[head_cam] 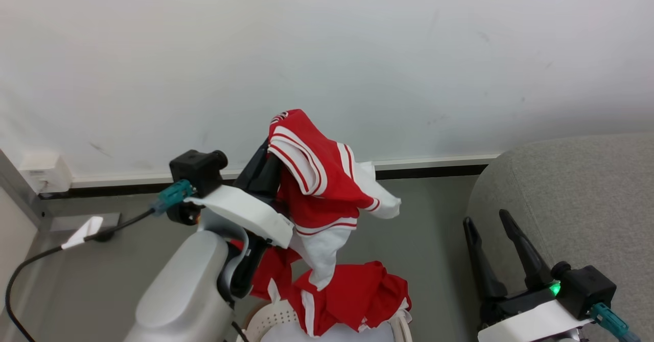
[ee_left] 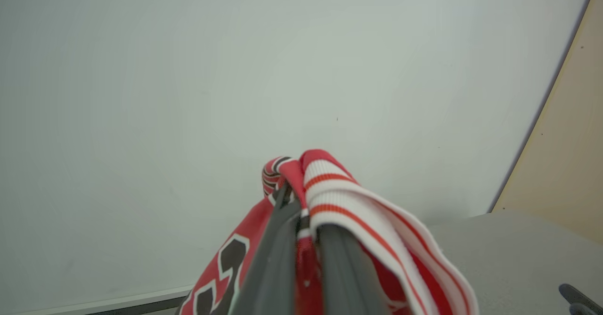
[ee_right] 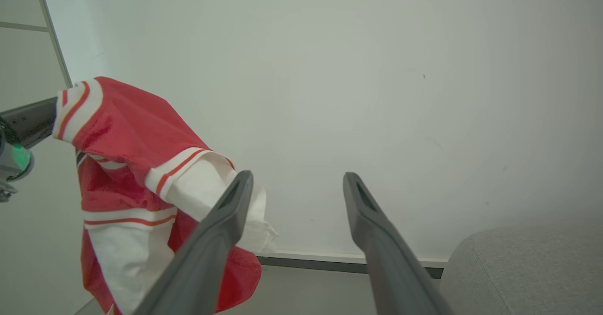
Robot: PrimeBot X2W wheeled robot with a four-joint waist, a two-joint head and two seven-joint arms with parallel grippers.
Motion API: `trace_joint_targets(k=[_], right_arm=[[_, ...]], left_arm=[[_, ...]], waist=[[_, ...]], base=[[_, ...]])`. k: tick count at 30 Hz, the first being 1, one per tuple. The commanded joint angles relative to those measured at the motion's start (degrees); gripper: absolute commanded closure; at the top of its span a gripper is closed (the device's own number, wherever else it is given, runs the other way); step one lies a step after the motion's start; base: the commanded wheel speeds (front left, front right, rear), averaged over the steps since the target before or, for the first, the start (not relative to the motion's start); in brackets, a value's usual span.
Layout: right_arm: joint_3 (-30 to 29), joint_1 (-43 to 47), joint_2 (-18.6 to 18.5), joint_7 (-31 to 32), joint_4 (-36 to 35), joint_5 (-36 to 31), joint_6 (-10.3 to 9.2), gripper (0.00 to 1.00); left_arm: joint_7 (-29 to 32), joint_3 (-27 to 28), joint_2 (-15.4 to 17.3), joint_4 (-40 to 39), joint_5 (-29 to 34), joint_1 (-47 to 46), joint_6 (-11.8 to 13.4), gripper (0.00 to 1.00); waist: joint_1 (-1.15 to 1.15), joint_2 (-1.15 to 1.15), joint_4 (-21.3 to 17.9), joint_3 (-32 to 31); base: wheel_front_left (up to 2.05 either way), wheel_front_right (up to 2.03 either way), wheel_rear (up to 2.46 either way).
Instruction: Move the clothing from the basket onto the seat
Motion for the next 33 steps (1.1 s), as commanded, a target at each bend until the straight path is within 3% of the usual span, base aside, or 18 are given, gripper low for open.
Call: trace_joint_targets(k=[1, 11, 17, 28, 33], right_arm=[[0.59, 0.85, -0.34, 0.04, 0.22, 0.38, -0.12, 0.0], [5.4, 0.3, -1.6, 0.05, 0.89, 0.69, -0.12, 0.0], [13.09, -1.45, -1.65, 0.05, 2.58, 2.56, -0.11, 0.0], [24.33, -7.84, 0.79, 0.04, 10.4, 7.25, -0.12, 0.0], [26.34, -11.08, 1.7, 0.04, 16.5, 8.36, -0.12, 0.0]], left_arm=[[0.55, 0.38, 0.62, -0.86, -0.64, -0.33, 0.44, 1.0], [1.81, -0.16, 1.28, -2.58, -0.88, 0.4, 1.21, 1.0], [2.14, -0.71, 0.78, -3.23, -0.79, -0.79, 1.22, 1.0], [3.5, -3.67, -1.76, -5.3, 0.07, -4.5, 0.85, 1.0], [4.16, -6.24, -3.18, -6.35, 0.0, -4.92, 0.22, 1.0]], waist=[[0.01, 0.0, -0.24, -0.06], [0.01, 0.0, -0.69, -0.15], [0.01, 0.0, 0.37, -0.12], [0.01, 0.0, 5.23, 0.21], [0.01, 0.0, 7.55, -0.02]], base=[[0.0, 0.0, 0.0], [0.0, 0.0, 0.0], [0.0, 0.0, 0.0], [0.0, 0.0, 0.0], [0.0, 0.0, 0.0]])
